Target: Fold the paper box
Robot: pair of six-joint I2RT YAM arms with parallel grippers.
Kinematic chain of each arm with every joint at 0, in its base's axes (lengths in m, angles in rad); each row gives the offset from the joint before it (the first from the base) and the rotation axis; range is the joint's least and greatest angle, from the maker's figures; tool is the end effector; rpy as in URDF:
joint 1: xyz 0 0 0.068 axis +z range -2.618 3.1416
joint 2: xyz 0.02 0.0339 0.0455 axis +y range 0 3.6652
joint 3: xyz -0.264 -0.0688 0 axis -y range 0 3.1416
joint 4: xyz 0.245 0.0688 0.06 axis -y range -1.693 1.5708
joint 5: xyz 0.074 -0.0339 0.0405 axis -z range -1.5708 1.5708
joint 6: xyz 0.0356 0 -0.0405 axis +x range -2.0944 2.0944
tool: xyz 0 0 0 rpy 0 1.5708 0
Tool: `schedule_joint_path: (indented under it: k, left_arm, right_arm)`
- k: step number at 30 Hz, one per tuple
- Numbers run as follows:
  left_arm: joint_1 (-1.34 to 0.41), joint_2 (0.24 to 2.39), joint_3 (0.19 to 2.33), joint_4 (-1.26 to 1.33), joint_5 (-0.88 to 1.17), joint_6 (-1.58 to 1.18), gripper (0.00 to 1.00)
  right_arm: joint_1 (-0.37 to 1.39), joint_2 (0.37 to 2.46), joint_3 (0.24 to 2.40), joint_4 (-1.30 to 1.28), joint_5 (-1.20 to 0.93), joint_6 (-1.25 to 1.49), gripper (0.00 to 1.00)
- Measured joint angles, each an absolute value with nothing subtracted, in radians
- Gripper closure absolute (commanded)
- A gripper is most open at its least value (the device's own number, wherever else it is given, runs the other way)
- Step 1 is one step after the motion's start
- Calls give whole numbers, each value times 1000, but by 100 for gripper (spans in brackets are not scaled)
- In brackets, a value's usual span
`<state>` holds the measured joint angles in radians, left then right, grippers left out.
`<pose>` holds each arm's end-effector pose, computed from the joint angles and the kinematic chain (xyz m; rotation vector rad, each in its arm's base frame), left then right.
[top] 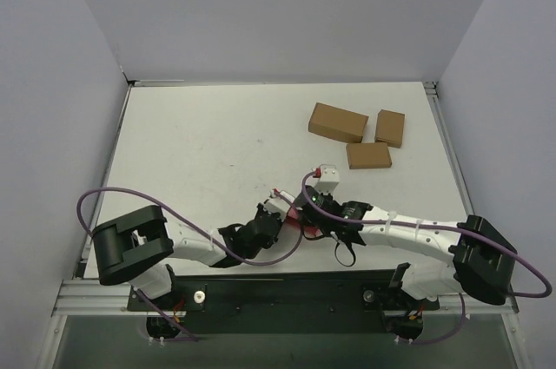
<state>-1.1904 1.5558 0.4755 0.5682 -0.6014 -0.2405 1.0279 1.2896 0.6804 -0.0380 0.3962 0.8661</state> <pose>0.1206 -0.2474 0.1390 0.5820 1.9121 -0.2944 0.1498 0.2217 0.2117 0.0417 2.2330 0.6372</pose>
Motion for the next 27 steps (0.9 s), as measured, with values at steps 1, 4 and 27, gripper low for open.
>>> schedule_joint_path:
  k: [1, 4, 27]
  left_arm:
    - [-1190, 1543, 476, 544, -587, -240, 59]
    - [-1190, 1508, 476, 492, -558, -236, 50]
    - [-1180, 915, 333, 70, -219, -342, 29]
  right_arm:
    - [1027, 1296, 680, -28, 389, 871, 80]
    - [1026, 1321, 680, -10, 379, 891, 80]
    - [1013, 1392, 678, 39, 371, 933, 81]
